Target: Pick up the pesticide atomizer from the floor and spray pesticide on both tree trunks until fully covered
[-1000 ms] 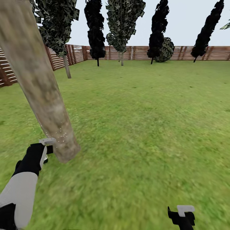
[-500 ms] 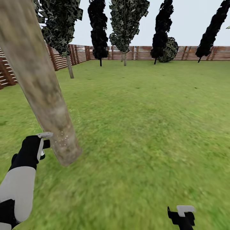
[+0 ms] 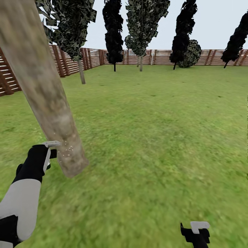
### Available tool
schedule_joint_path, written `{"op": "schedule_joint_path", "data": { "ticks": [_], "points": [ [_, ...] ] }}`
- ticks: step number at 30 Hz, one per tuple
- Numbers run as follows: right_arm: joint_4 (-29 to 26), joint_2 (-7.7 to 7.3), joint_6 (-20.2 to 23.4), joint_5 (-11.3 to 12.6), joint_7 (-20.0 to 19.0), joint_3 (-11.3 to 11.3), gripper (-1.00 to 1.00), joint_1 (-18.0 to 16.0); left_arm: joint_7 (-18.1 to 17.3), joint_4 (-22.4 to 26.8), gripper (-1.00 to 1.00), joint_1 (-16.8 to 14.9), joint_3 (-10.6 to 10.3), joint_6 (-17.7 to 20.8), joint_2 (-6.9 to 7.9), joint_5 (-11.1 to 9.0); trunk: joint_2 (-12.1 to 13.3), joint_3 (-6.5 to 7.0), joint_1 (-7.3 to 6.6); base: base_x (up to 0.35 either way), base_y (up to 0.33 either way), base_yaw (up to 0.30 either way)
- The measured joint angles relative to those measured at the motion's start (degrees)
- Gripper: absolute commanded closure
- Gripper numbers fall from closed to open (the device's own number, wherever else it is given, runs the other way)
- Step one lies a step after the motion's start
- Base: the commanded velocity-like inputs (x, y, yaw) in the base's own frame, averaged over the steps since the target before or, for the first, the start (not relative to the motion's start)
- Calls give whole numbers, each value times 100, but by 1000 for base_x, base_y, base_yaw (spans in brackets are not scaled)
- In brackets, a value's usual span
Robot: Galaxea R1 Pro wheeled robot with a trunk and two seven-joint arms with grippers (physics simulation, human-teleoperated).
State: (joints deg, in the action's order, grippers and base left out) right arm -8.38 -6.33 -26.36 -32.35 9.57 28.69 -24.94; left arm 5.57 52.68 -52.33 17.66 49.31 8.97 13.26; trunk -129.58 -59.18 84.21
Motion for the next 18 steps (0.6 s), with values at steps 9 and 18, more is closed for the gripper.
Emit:
{"op": "schedule_joint_path", "data": {
  "ticks": [9, 18],
  "points": [
    [0, 3, 0, -2, 0, 0, -100, 3, 2, 0, 100, -1, 7, -9, 11, -6, 0, 0, -1, 41, -274, 0],
    [0, 9, 0, -9, 0, 0, -100, 2, 2, 7, 100, -1, 20, -9, 49, -13, 0, 0, 0, 7, -274, 0]
  ]
}}
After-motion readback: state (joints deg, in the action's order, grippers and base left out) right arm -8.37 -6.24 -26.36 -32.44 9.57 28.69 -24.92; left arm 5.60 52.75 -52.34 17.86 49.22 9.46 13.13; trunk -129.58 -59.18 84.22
